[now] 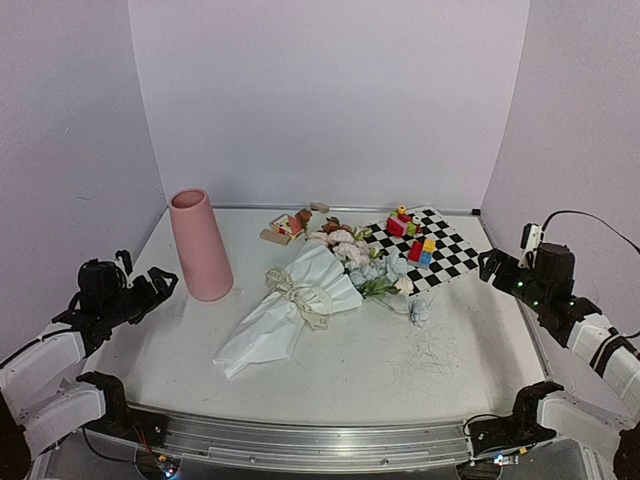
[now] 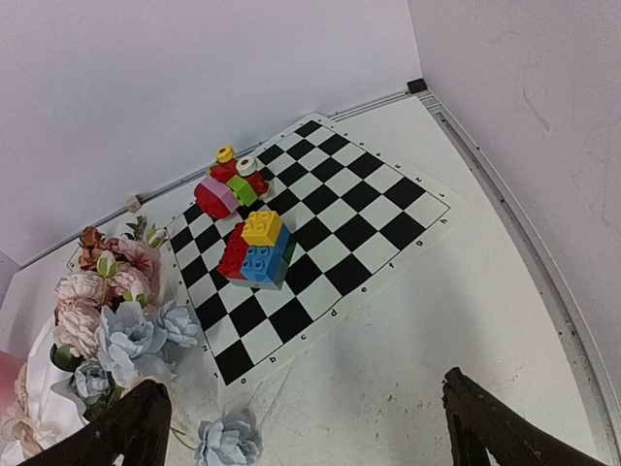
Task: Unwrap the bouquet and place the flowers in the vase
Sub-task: Move the fake flower to the center of the board.
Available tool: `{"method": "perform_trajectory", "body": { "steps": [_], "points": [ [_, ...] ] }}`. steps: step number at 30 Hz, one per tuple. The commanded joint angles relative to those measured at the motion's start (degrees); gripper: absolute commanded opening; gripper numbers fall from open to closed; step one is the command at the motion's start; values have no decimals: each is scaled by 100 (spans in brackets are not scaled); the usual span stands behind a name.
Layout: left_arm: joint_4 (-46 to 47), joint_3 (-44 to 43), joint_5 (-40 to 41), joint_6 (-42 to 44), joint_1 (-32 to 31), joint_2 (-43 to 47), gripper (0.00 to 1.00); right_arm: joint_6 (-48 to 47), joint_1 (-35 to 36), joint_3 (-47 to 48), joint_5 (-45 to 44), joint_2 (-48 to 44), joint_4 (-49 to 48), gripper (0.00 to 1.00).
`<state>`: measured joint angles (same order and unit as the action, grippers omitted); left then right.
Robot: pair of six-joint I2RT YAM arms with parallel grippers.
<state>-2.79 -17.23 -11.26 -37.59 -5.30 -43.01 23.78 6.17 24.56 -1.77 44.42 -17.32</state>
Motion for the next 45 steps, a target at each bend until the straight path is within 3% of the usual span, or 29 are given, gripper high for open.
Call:
{"method": "perform_trajectory", "body": {
  "steps": [1,6,14,24,28,32,39,45],
  "points": [
    [-346,-262,565,-174,-6,306,100,-120,15,-56,131,-51,-67,98],
    [-1111,-295,1620,-934,-5,656,100,-90,10,-94,121,-49,-63,98],
    [-908,-348,539,-278,-2,771,100,16,12,150,506,516,-49,98],
    [151,73,-731,-870,-145,-74,100,285,14,761,912,1626,-129,98],
    [293,116,-484,-918,-730,-105,100,400,14,850,1229,1961,-289,98],
    [597,47,164,-857,-1762,-434,100,491,31,906,1448,2245,-452,98],
    [716,-719,943,-206,-3337,-2005,99,496,378,1081,1561,2514,-527,98],
    [725,-1405,1448,151,-4047,-3138,99,532,855,1151,1376,2495,-527,98]
  ]
}}
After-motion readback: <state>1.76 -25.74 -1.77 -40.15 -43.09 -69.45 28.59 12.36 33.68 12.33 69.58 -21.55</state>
